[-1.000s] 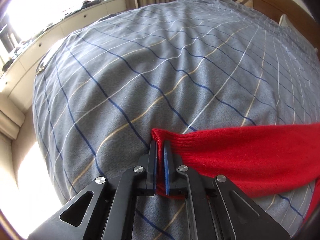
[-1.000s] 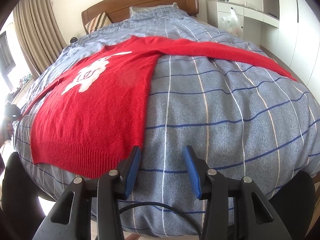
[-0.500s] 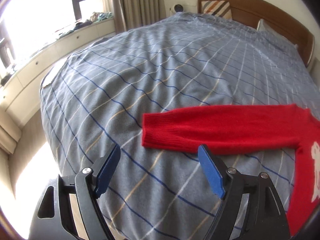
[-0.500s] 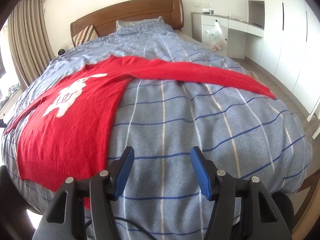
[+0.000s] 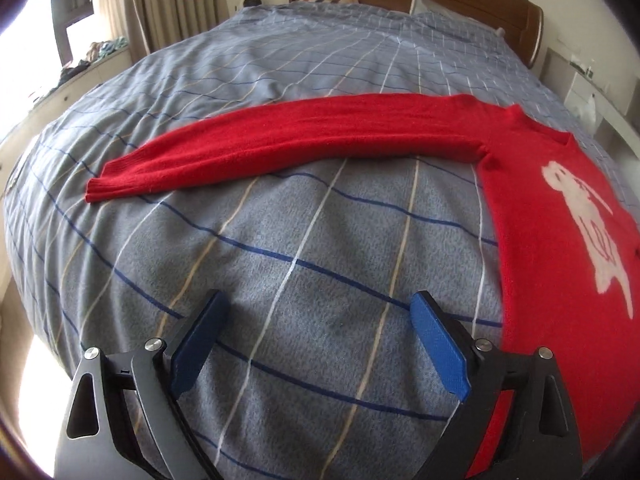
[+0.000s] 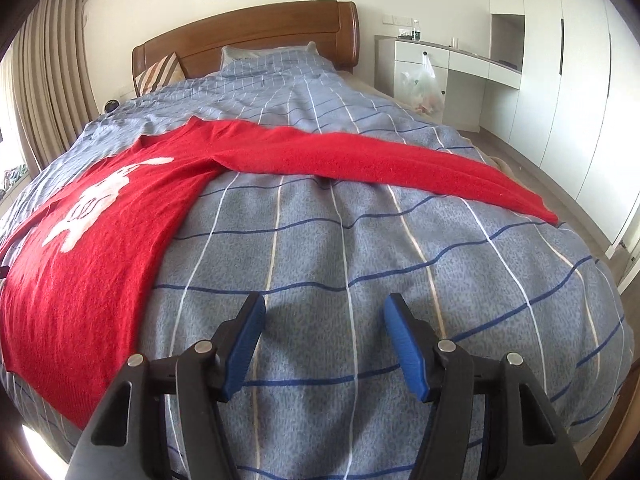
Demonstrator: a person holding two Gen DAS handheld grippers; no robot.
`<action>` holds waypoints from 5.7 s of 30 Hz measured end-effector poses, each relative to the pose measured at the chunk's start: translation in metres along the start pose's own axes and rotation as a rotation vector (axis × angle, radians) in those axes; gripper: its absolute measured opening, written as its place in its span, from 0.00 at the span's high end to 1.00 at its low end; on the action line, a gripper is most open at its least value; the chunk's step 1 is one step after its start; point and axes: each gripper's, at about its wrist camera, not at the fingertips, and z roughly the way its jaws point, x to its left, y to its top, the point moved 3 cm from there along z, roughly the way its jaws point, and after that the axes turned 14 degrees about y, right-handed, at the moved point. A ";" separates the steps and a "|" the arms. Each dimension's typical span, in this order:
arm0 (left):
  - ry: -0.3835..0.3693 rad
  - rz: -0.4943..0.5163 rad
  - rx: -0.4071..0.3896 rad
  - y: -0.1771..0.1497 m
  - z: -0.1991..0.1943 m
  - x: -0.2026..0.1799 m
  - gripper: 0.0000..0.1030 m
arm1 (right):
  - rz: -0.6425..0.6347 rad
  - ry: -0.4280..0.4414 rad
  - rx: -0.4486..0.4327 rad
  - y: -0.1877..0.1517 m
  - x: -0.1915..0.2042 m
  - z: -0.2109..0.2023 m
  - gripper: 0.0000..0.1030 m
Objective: Fold small clothes
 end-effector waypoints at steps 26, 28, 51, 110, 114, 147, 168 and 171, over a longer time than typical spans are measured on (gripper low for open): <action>0.015 0.020 -0.066 -0.018 -0.001 -0.001 0.00 | 0.003 -0.001 0.012 -0.004 0.003 0.010 0.28; 0.015 0.024 -0.069 -0.017 -0.001 -0.001 0.00 | 0.002 -0.002 0.012 -0.004 0.003 0.010 0.28; 0.012 -0.037 -0.185 -0.007 -0.024 0.009 0.00 | 0.240 0.168 0.007 0.007 -0.023 -0.007 0.26; -0.019 -0.109 -0.101 -0.006 -0.005 0.025 0.00 | -0.184 0.452 0.192 0.183 0.306 0.208 0.88; -0.018 -0.109 -0.098 -0.007 -0.004 0.026 0.00 | -0.094 0.643 0.350 0.145 0.312 0.226 0.40; 0.030 -0.071 -0.088 -0.013 0.000 0.017 0.00 | -0.447 -0.066 0.164 0.123 0.066 0.158 0.32; 0.059 -0.047 -0.092 -0.013 0.002 0.008 0.00 | -0.184 0.050 -0.004 0.020 0.048 0.013 0.28; 0.066 -0.048 -0.096 -0.014 0.002 0.008 0.00 | -0.145 0.059 -0.043 0.001 0.046 0.004 0.26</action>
